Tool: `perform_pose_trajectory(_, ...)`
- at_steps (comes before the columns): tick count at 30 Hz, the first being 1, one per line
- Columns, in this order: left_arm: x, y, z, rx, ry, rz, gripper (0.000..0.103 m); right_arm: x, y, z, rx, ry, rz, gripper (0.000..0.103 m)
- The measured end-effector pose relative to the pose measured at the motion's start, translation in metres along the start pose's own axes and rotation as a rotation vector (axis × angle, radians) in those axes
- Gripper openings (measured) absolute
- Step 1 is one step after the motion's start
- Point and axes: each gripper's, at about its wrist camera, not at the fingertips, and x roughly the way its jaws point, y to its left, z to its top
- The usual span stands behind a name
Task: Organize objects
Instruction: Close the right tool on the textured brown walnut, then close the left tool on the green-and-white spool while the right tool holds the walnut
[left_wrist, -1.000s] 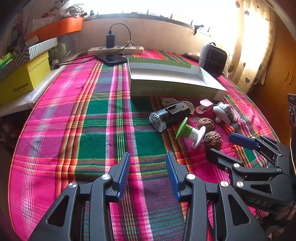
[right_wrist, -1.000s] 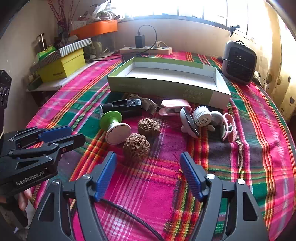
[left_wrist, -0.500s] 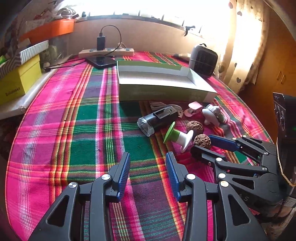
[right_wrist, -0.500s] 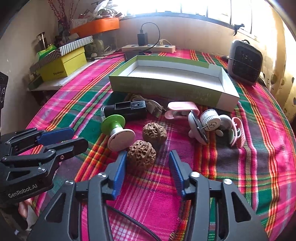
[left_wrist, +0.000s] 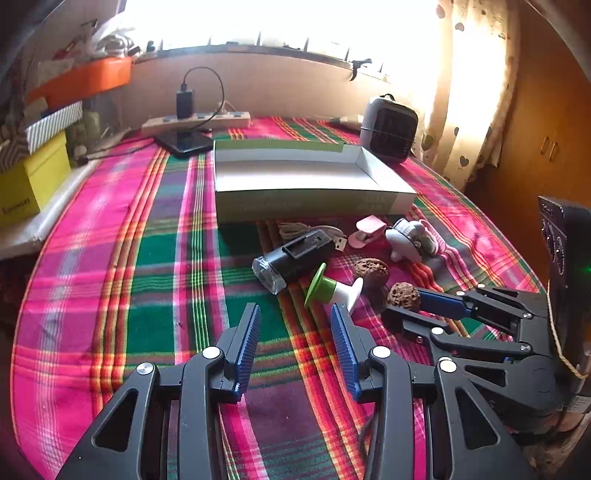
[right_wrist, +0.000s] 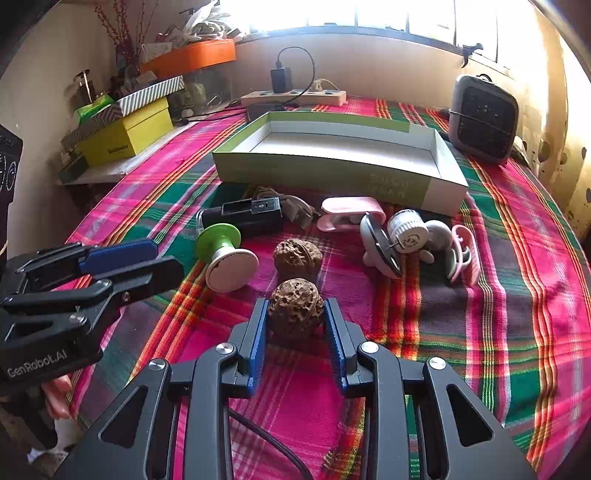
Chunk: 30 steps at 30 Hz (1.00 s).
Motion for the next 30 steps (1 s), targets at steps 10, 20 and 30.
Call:
perform_pose_trajectory(10, 0.006, -0.01, 0.004, 0.092, -0.017, -0.056, 0.038, -0.005, -0.004, -0.005, 0.006, 0.0, 0.0, 0.031)
perform_pose_trajectory(20, 0.016, -0.015, 0.008, 0.117, 0.006, -0.074, 0.039, -0.007, -0.004, -0.008, 0.003, -0.001, 0.002, 0.031)
perform_pose_trajectory(30, 0.027, -0.019, 0.015, 0.122, 0.033, -0.08, 0.039, -0.008, -0.008, -0.009, 0.01, -0.003, -0.002, 0.031)
